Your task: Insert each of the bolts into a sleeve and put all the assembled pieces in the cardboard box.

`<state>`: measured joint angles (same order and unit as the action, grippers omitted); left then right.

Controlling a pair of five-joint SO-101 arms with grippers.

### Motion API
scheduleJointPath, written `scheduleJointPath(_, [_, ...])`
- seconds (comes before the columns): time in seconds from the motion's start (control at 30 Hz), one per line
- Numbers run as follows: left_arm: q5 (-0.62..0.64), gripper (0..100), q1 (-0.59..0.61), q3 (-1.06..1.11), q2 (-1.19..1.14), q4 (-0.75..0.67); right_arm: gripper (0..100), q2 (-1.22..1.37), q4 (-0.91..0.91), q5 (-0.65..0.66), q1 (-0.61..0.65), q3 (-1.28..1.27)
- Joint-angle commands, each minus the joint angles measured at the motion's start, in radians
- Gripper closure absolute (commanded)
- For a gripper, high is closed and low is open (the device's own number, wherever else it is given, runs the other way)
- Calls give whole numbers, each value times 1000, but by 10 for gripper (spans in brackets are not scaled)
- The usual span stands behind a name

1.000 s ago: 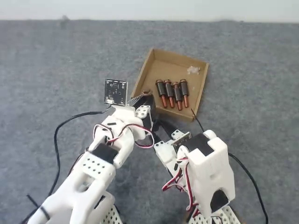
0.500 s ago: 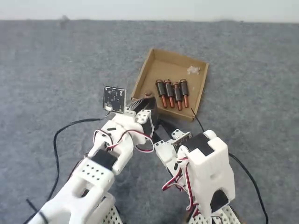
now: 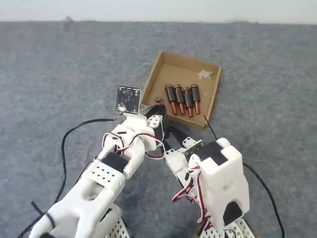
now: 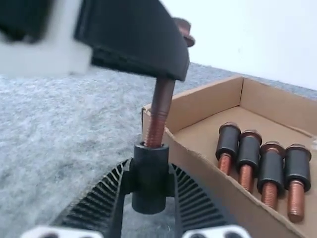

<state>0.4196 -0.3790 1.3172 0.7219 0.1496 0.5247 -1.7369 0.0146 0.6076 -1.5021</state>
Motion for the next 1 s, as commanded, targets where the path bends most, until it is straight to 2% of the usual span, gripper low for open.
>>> scheduleJointPath(0.0, [-86, 989, -15, -4, 87, 66, 992, -28, -21, -2, -19, 5])
scheduleJointPath(0.23, [-95, 989, -77, 70, 195, 118, 992, -28, -21, 0, -30, 8])
scheduleJointPath(0.5, [-101, 989, -80, 116, 201, 112, 992, -28, -21, 0, -41, 8])
scheduleJointPath(0.67, [-101, 988, -80, 168, 199, 17, 992, -28, -21, 0, -53, 14])
scheduleJointPath(0.97, [-101, 988, -80, 179, 199, 12, 992, -27, -18, 0, -76, 31])
